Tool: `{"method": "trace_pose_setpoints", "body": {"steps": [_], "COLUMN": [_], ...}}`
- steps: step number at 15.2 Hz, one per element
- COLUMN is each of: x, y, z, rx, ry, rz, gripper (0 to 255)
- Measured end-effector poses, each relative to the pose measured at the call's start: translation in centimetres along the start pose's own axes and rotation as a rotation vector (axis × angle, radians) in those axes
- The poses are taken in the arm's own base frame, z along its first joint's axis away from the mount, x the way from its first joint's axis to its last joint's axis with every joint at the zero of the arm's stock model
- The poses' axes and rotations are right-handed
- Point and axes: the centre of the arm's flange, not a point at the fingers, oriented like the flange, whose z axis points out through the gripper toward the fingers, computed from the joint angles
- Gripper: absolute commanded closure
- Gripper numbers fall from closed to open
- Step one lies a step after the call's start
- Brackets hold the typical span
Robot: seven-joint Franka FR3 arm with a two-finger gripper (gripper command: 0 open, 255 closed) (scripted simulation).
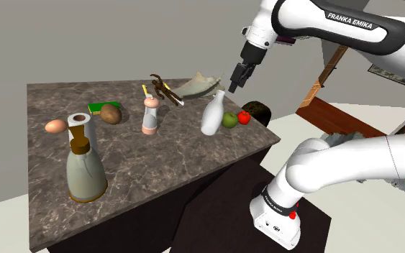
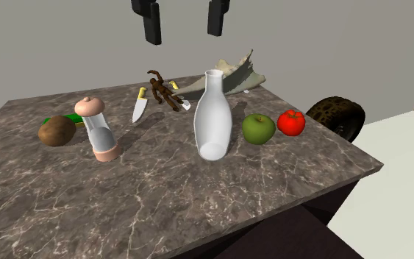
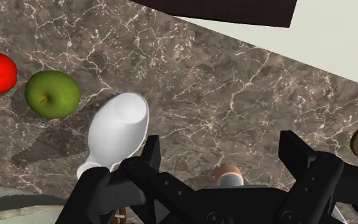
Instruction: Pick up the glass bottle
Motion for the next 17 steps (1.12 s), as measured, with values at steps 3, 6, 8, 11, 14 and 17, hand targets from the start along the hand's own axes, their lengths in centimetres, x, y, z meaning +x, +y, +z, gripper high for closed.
{"method": "trace_pose_setpoints", "body": {"steps": [3,6,8,11,14,17], "x": [0.9,2.9,4.2,6.4,8.5,10.7], "y": [1.1,4.2,5.9,8.9,11.7,14.7], "z": [0.6,2.3,3.7,5.5,7.4,9.5], "rx": [0.000,0.000,-0.001,-0.001,-0.001,-0.003], "ry": [-0.007,-0.024,-0.035,-0.053,-0.070,-0.088], "rz": [0.000,0.001,0.001,0.003,0.003,0.003], "gripper": [0,0,0,0,0,0]}}
